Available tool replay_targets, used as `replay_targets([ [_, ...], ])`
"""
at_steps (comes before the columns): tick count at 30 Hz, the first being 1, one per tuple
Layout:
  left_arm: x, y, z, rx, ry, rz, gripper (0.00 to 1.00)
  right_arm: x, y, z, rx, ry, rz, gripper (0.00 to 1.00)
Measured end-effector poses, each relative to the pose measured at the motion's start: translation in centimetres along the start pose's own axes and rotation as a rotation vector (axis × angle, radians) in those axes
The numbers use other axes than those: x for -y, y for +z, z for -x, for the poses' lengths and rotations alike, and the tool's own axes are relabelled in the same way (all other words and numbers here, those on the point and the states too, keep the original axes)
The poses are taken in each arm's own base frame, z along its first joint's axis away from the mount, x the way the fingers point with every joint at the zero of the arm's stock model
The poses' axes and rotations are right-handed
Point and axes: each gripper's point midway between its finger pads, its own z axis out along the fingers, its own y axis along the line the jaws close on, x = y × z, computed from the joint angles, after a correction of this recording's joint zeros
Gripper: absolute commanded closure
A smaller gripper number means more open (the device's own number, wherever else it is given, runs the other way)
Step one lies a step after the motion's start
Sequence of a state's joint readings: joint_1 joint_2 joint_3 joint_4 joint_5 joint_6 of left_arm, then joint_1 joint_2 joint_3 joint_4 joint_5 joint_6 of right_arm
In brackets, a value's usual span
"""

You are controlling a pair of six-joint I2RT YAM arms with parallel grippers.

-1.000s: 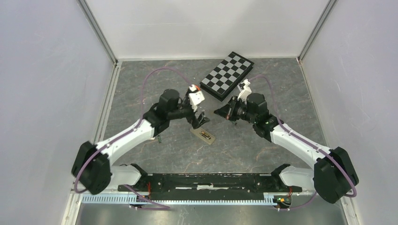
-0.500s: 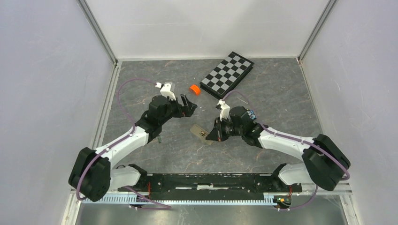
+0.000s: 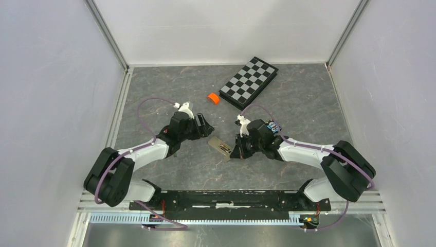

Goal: Load the batteries into the remote control

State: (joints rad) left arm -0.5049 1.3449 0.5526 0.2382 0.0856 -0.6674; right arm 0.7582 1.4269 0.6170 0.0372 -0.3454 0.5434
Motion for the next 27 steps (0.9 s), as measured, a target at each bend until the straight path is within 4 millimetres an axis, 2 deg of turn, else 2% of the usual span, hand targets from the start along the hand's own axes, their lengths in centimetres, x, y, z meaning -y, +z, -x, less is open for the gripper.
replay_targets([
  [6,-1.5,0.1,-1.9,-0.038,-0.041,0.039,0.32,1.6,-0.3,0.7,0.033,0.020,-0.087,1.00],
  [12,-3.4,-0.4,-4.7,-0.082,-0.102,0.079,0.33,2.3,-1.0,1.9,0.087,0.033,-0.134,1.00],
  [15,-3.2,-0.7,-4.6,-0.073,-0.114,0.073,0.33,1.8,-1.0,1.8,0.079,0.038,-0.103,1.00],
  [22,-2.7,-1.4,-3.6,-0.038,-0.115,0.062,0.33,-1.1,-1.2,2.0,0.052,0.046,0.065,1.00],
  [27,-3.0,-1.9,-4.0,-0.048,-0.116,0.072,0.35,-1.3,-1.6,3.9,0.081,0.069,0.127,1.00],
])
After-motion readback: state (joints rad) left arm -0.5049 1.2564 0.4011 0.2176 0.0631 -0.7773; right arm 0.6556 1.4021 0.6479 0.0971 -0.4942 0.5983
